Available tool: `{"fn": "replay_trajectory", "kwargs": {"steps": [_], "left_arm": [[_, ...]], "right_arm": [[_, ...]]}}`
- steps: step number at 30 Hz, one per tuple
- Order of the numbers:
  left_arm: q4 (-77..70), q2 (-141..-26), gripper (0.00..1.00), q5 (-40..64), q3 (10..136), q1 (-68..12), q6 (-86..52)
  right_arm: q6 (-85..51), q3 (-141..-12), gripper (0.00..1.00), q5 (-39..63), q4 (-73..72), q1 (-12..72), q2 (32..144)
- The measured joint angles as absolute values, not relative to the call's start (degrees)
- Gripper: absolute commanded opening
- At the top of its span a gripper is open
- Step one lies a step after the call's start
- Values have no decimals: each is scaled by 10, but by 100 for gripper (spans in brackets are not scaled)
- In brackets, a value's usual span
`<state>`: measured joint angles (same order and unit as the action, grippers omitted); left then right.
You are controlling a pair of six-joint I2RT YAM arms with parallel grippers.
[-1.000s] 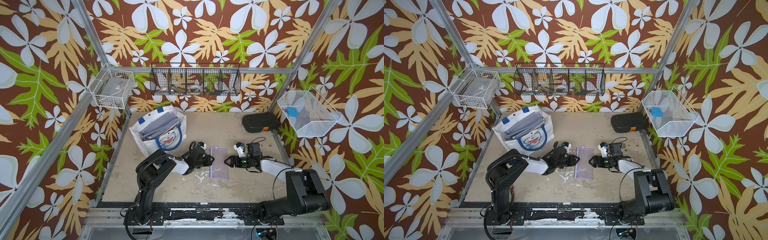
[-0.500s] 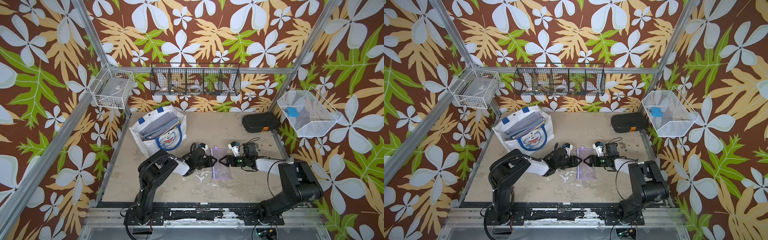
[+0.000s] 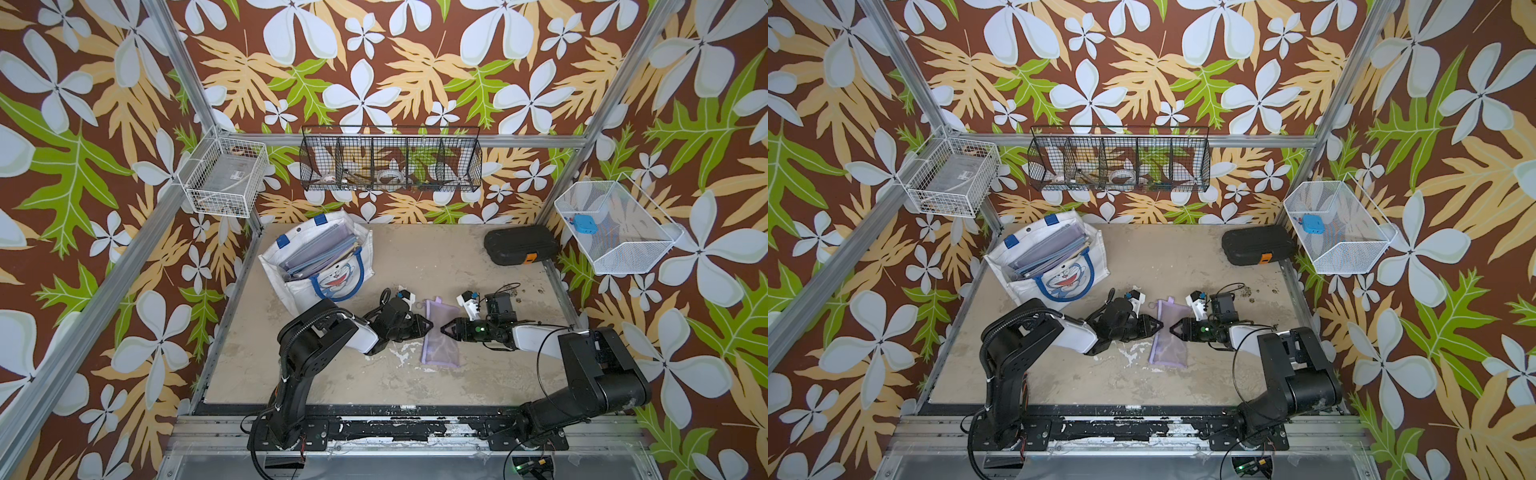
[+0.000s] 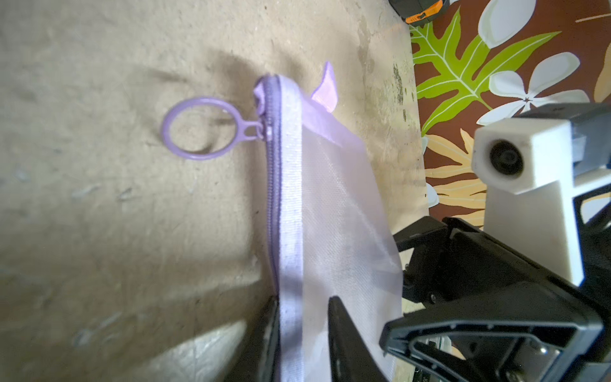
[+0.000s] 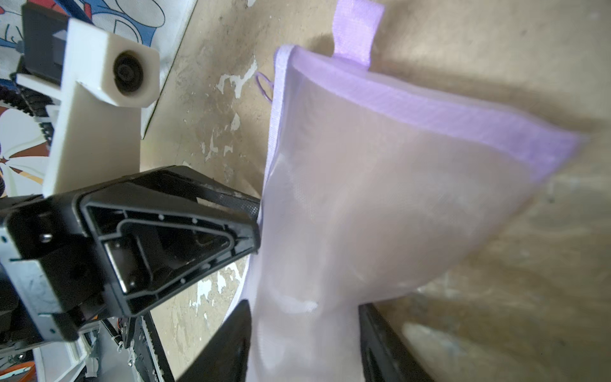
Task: Put the pencil pouch into the canvas bag
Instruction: Pick up the pencil case from the center of the board.
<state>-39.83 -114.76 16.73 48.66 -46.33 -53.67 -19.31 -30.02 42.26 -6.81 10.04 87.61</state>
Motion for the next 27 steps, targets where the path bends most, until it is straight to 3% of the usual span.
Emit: {"fn": "replay_trajectory", "kwargs": {"steps": [4, 14, 16, 18, 21, 27], "left_arm": [[-391, -1147, 0, 170, 484, -463, -539], [-374, -1097, 0, 172, 471, -465, -524], [-355, -1069, 0, 168, 471, -465, -507], [-322, -1031, 0, 161, 474, -466, -476], [-251, -975, 0, 131, 494, -466, -416], [-70, -880, 0, 57, 577, -460, -256]], "right_arm": [[-204, -297, 33, 420, -65, 100, 875], [-203, -305, 25, 420, -40, 100, 828], [-201, -307, 37, 421, -30, 100, 808], [-199, -312, 59, 422, -17, 100, 775], [-189, -327, 81, 420, 7, 101, 720], [-173, -383, 98, 406, 65, 101, 637]]}}
